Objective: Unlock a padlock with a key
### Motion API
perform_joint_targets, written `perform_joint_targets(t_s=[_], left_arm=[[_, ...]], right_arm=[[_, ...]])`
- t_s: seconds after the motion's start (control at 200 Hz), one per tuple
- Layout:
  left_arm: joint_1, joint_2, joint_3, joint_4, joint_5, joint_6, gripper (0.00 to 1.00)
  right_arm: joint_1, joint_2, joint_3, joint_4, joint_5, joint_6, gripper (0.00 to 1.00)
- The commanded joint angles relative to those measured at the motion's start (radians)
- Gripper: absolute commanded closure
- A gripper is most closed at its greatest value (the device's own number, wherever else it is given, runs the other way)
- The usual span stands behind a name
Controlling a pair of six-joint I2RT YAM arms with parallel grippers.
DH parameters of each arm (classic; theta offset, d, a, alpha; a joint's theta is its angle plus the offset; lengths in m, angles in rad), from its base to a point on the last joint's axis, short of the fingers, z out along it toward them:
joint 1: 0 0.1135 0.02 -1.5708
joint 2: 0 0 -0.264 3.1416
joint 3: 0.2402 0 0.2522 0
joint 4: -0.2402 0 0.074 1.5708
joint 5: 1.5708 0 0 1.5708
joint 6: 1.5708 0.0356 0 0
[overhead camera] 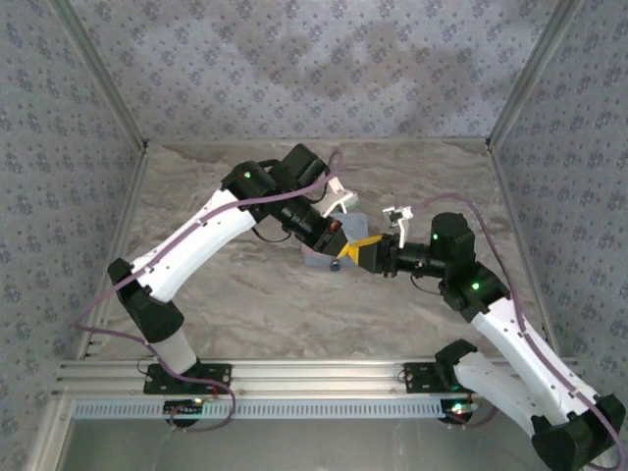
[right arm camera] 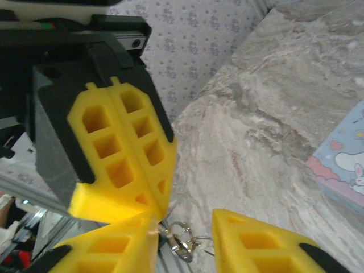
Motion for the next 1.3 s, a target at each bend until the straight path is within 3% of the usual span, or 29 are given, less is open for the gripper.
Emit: perform_joint_targets(t_s=[0.0,0.16,0.275,0.435,0.939,1.049,1.194,1.294], left_arm=[[-0.005,-0.027,0.006,0.016,0.03,0.014,1.0],[-0.005,-0.026,0.009,0.013,0.024,0.017,1.0],[-0.006,-0.027,0.008,0.024,0.03,0.016,1.0],[-0.005,-0.028,0.006,0.023,0.031,0.017,1.0],[-0.005,-0.056,-0.008,0.071,0.053,0.007,1.0],[-0.005,-0.068,-0.017,0.096,0.075,-0.004,1.0],[-0.005,-0.077,-0.021,0.103,0.073,-0.007,1.0],[-0.003,-0.081,-0.022,0.111,0.075,-0.01,1.0]], right_arm=[[0.006,-0.003,0.032,-0.098,0.085,-0.049,0.71],[0.017,-0.012,0.04,-0.133,0.082,-0.079,0.62],[0.023,-0.008,0.049,-0.17,0.135,-0.087,0.65],[0.025,-0.032,0.021,-0.083,0.081,-0.043,0.56],[0.013,-0.069,0.002,0.005,-0.025,0.005,0.59],[0.016,-0.061,-0.004,0.015,-0.04,0.003,0.54],[0.02,-0.052,0.0,0.023,-0.056,0.002,0.58],[0.02,-0.052,0.003,0.022,-0.066,-0.003,0.7]])
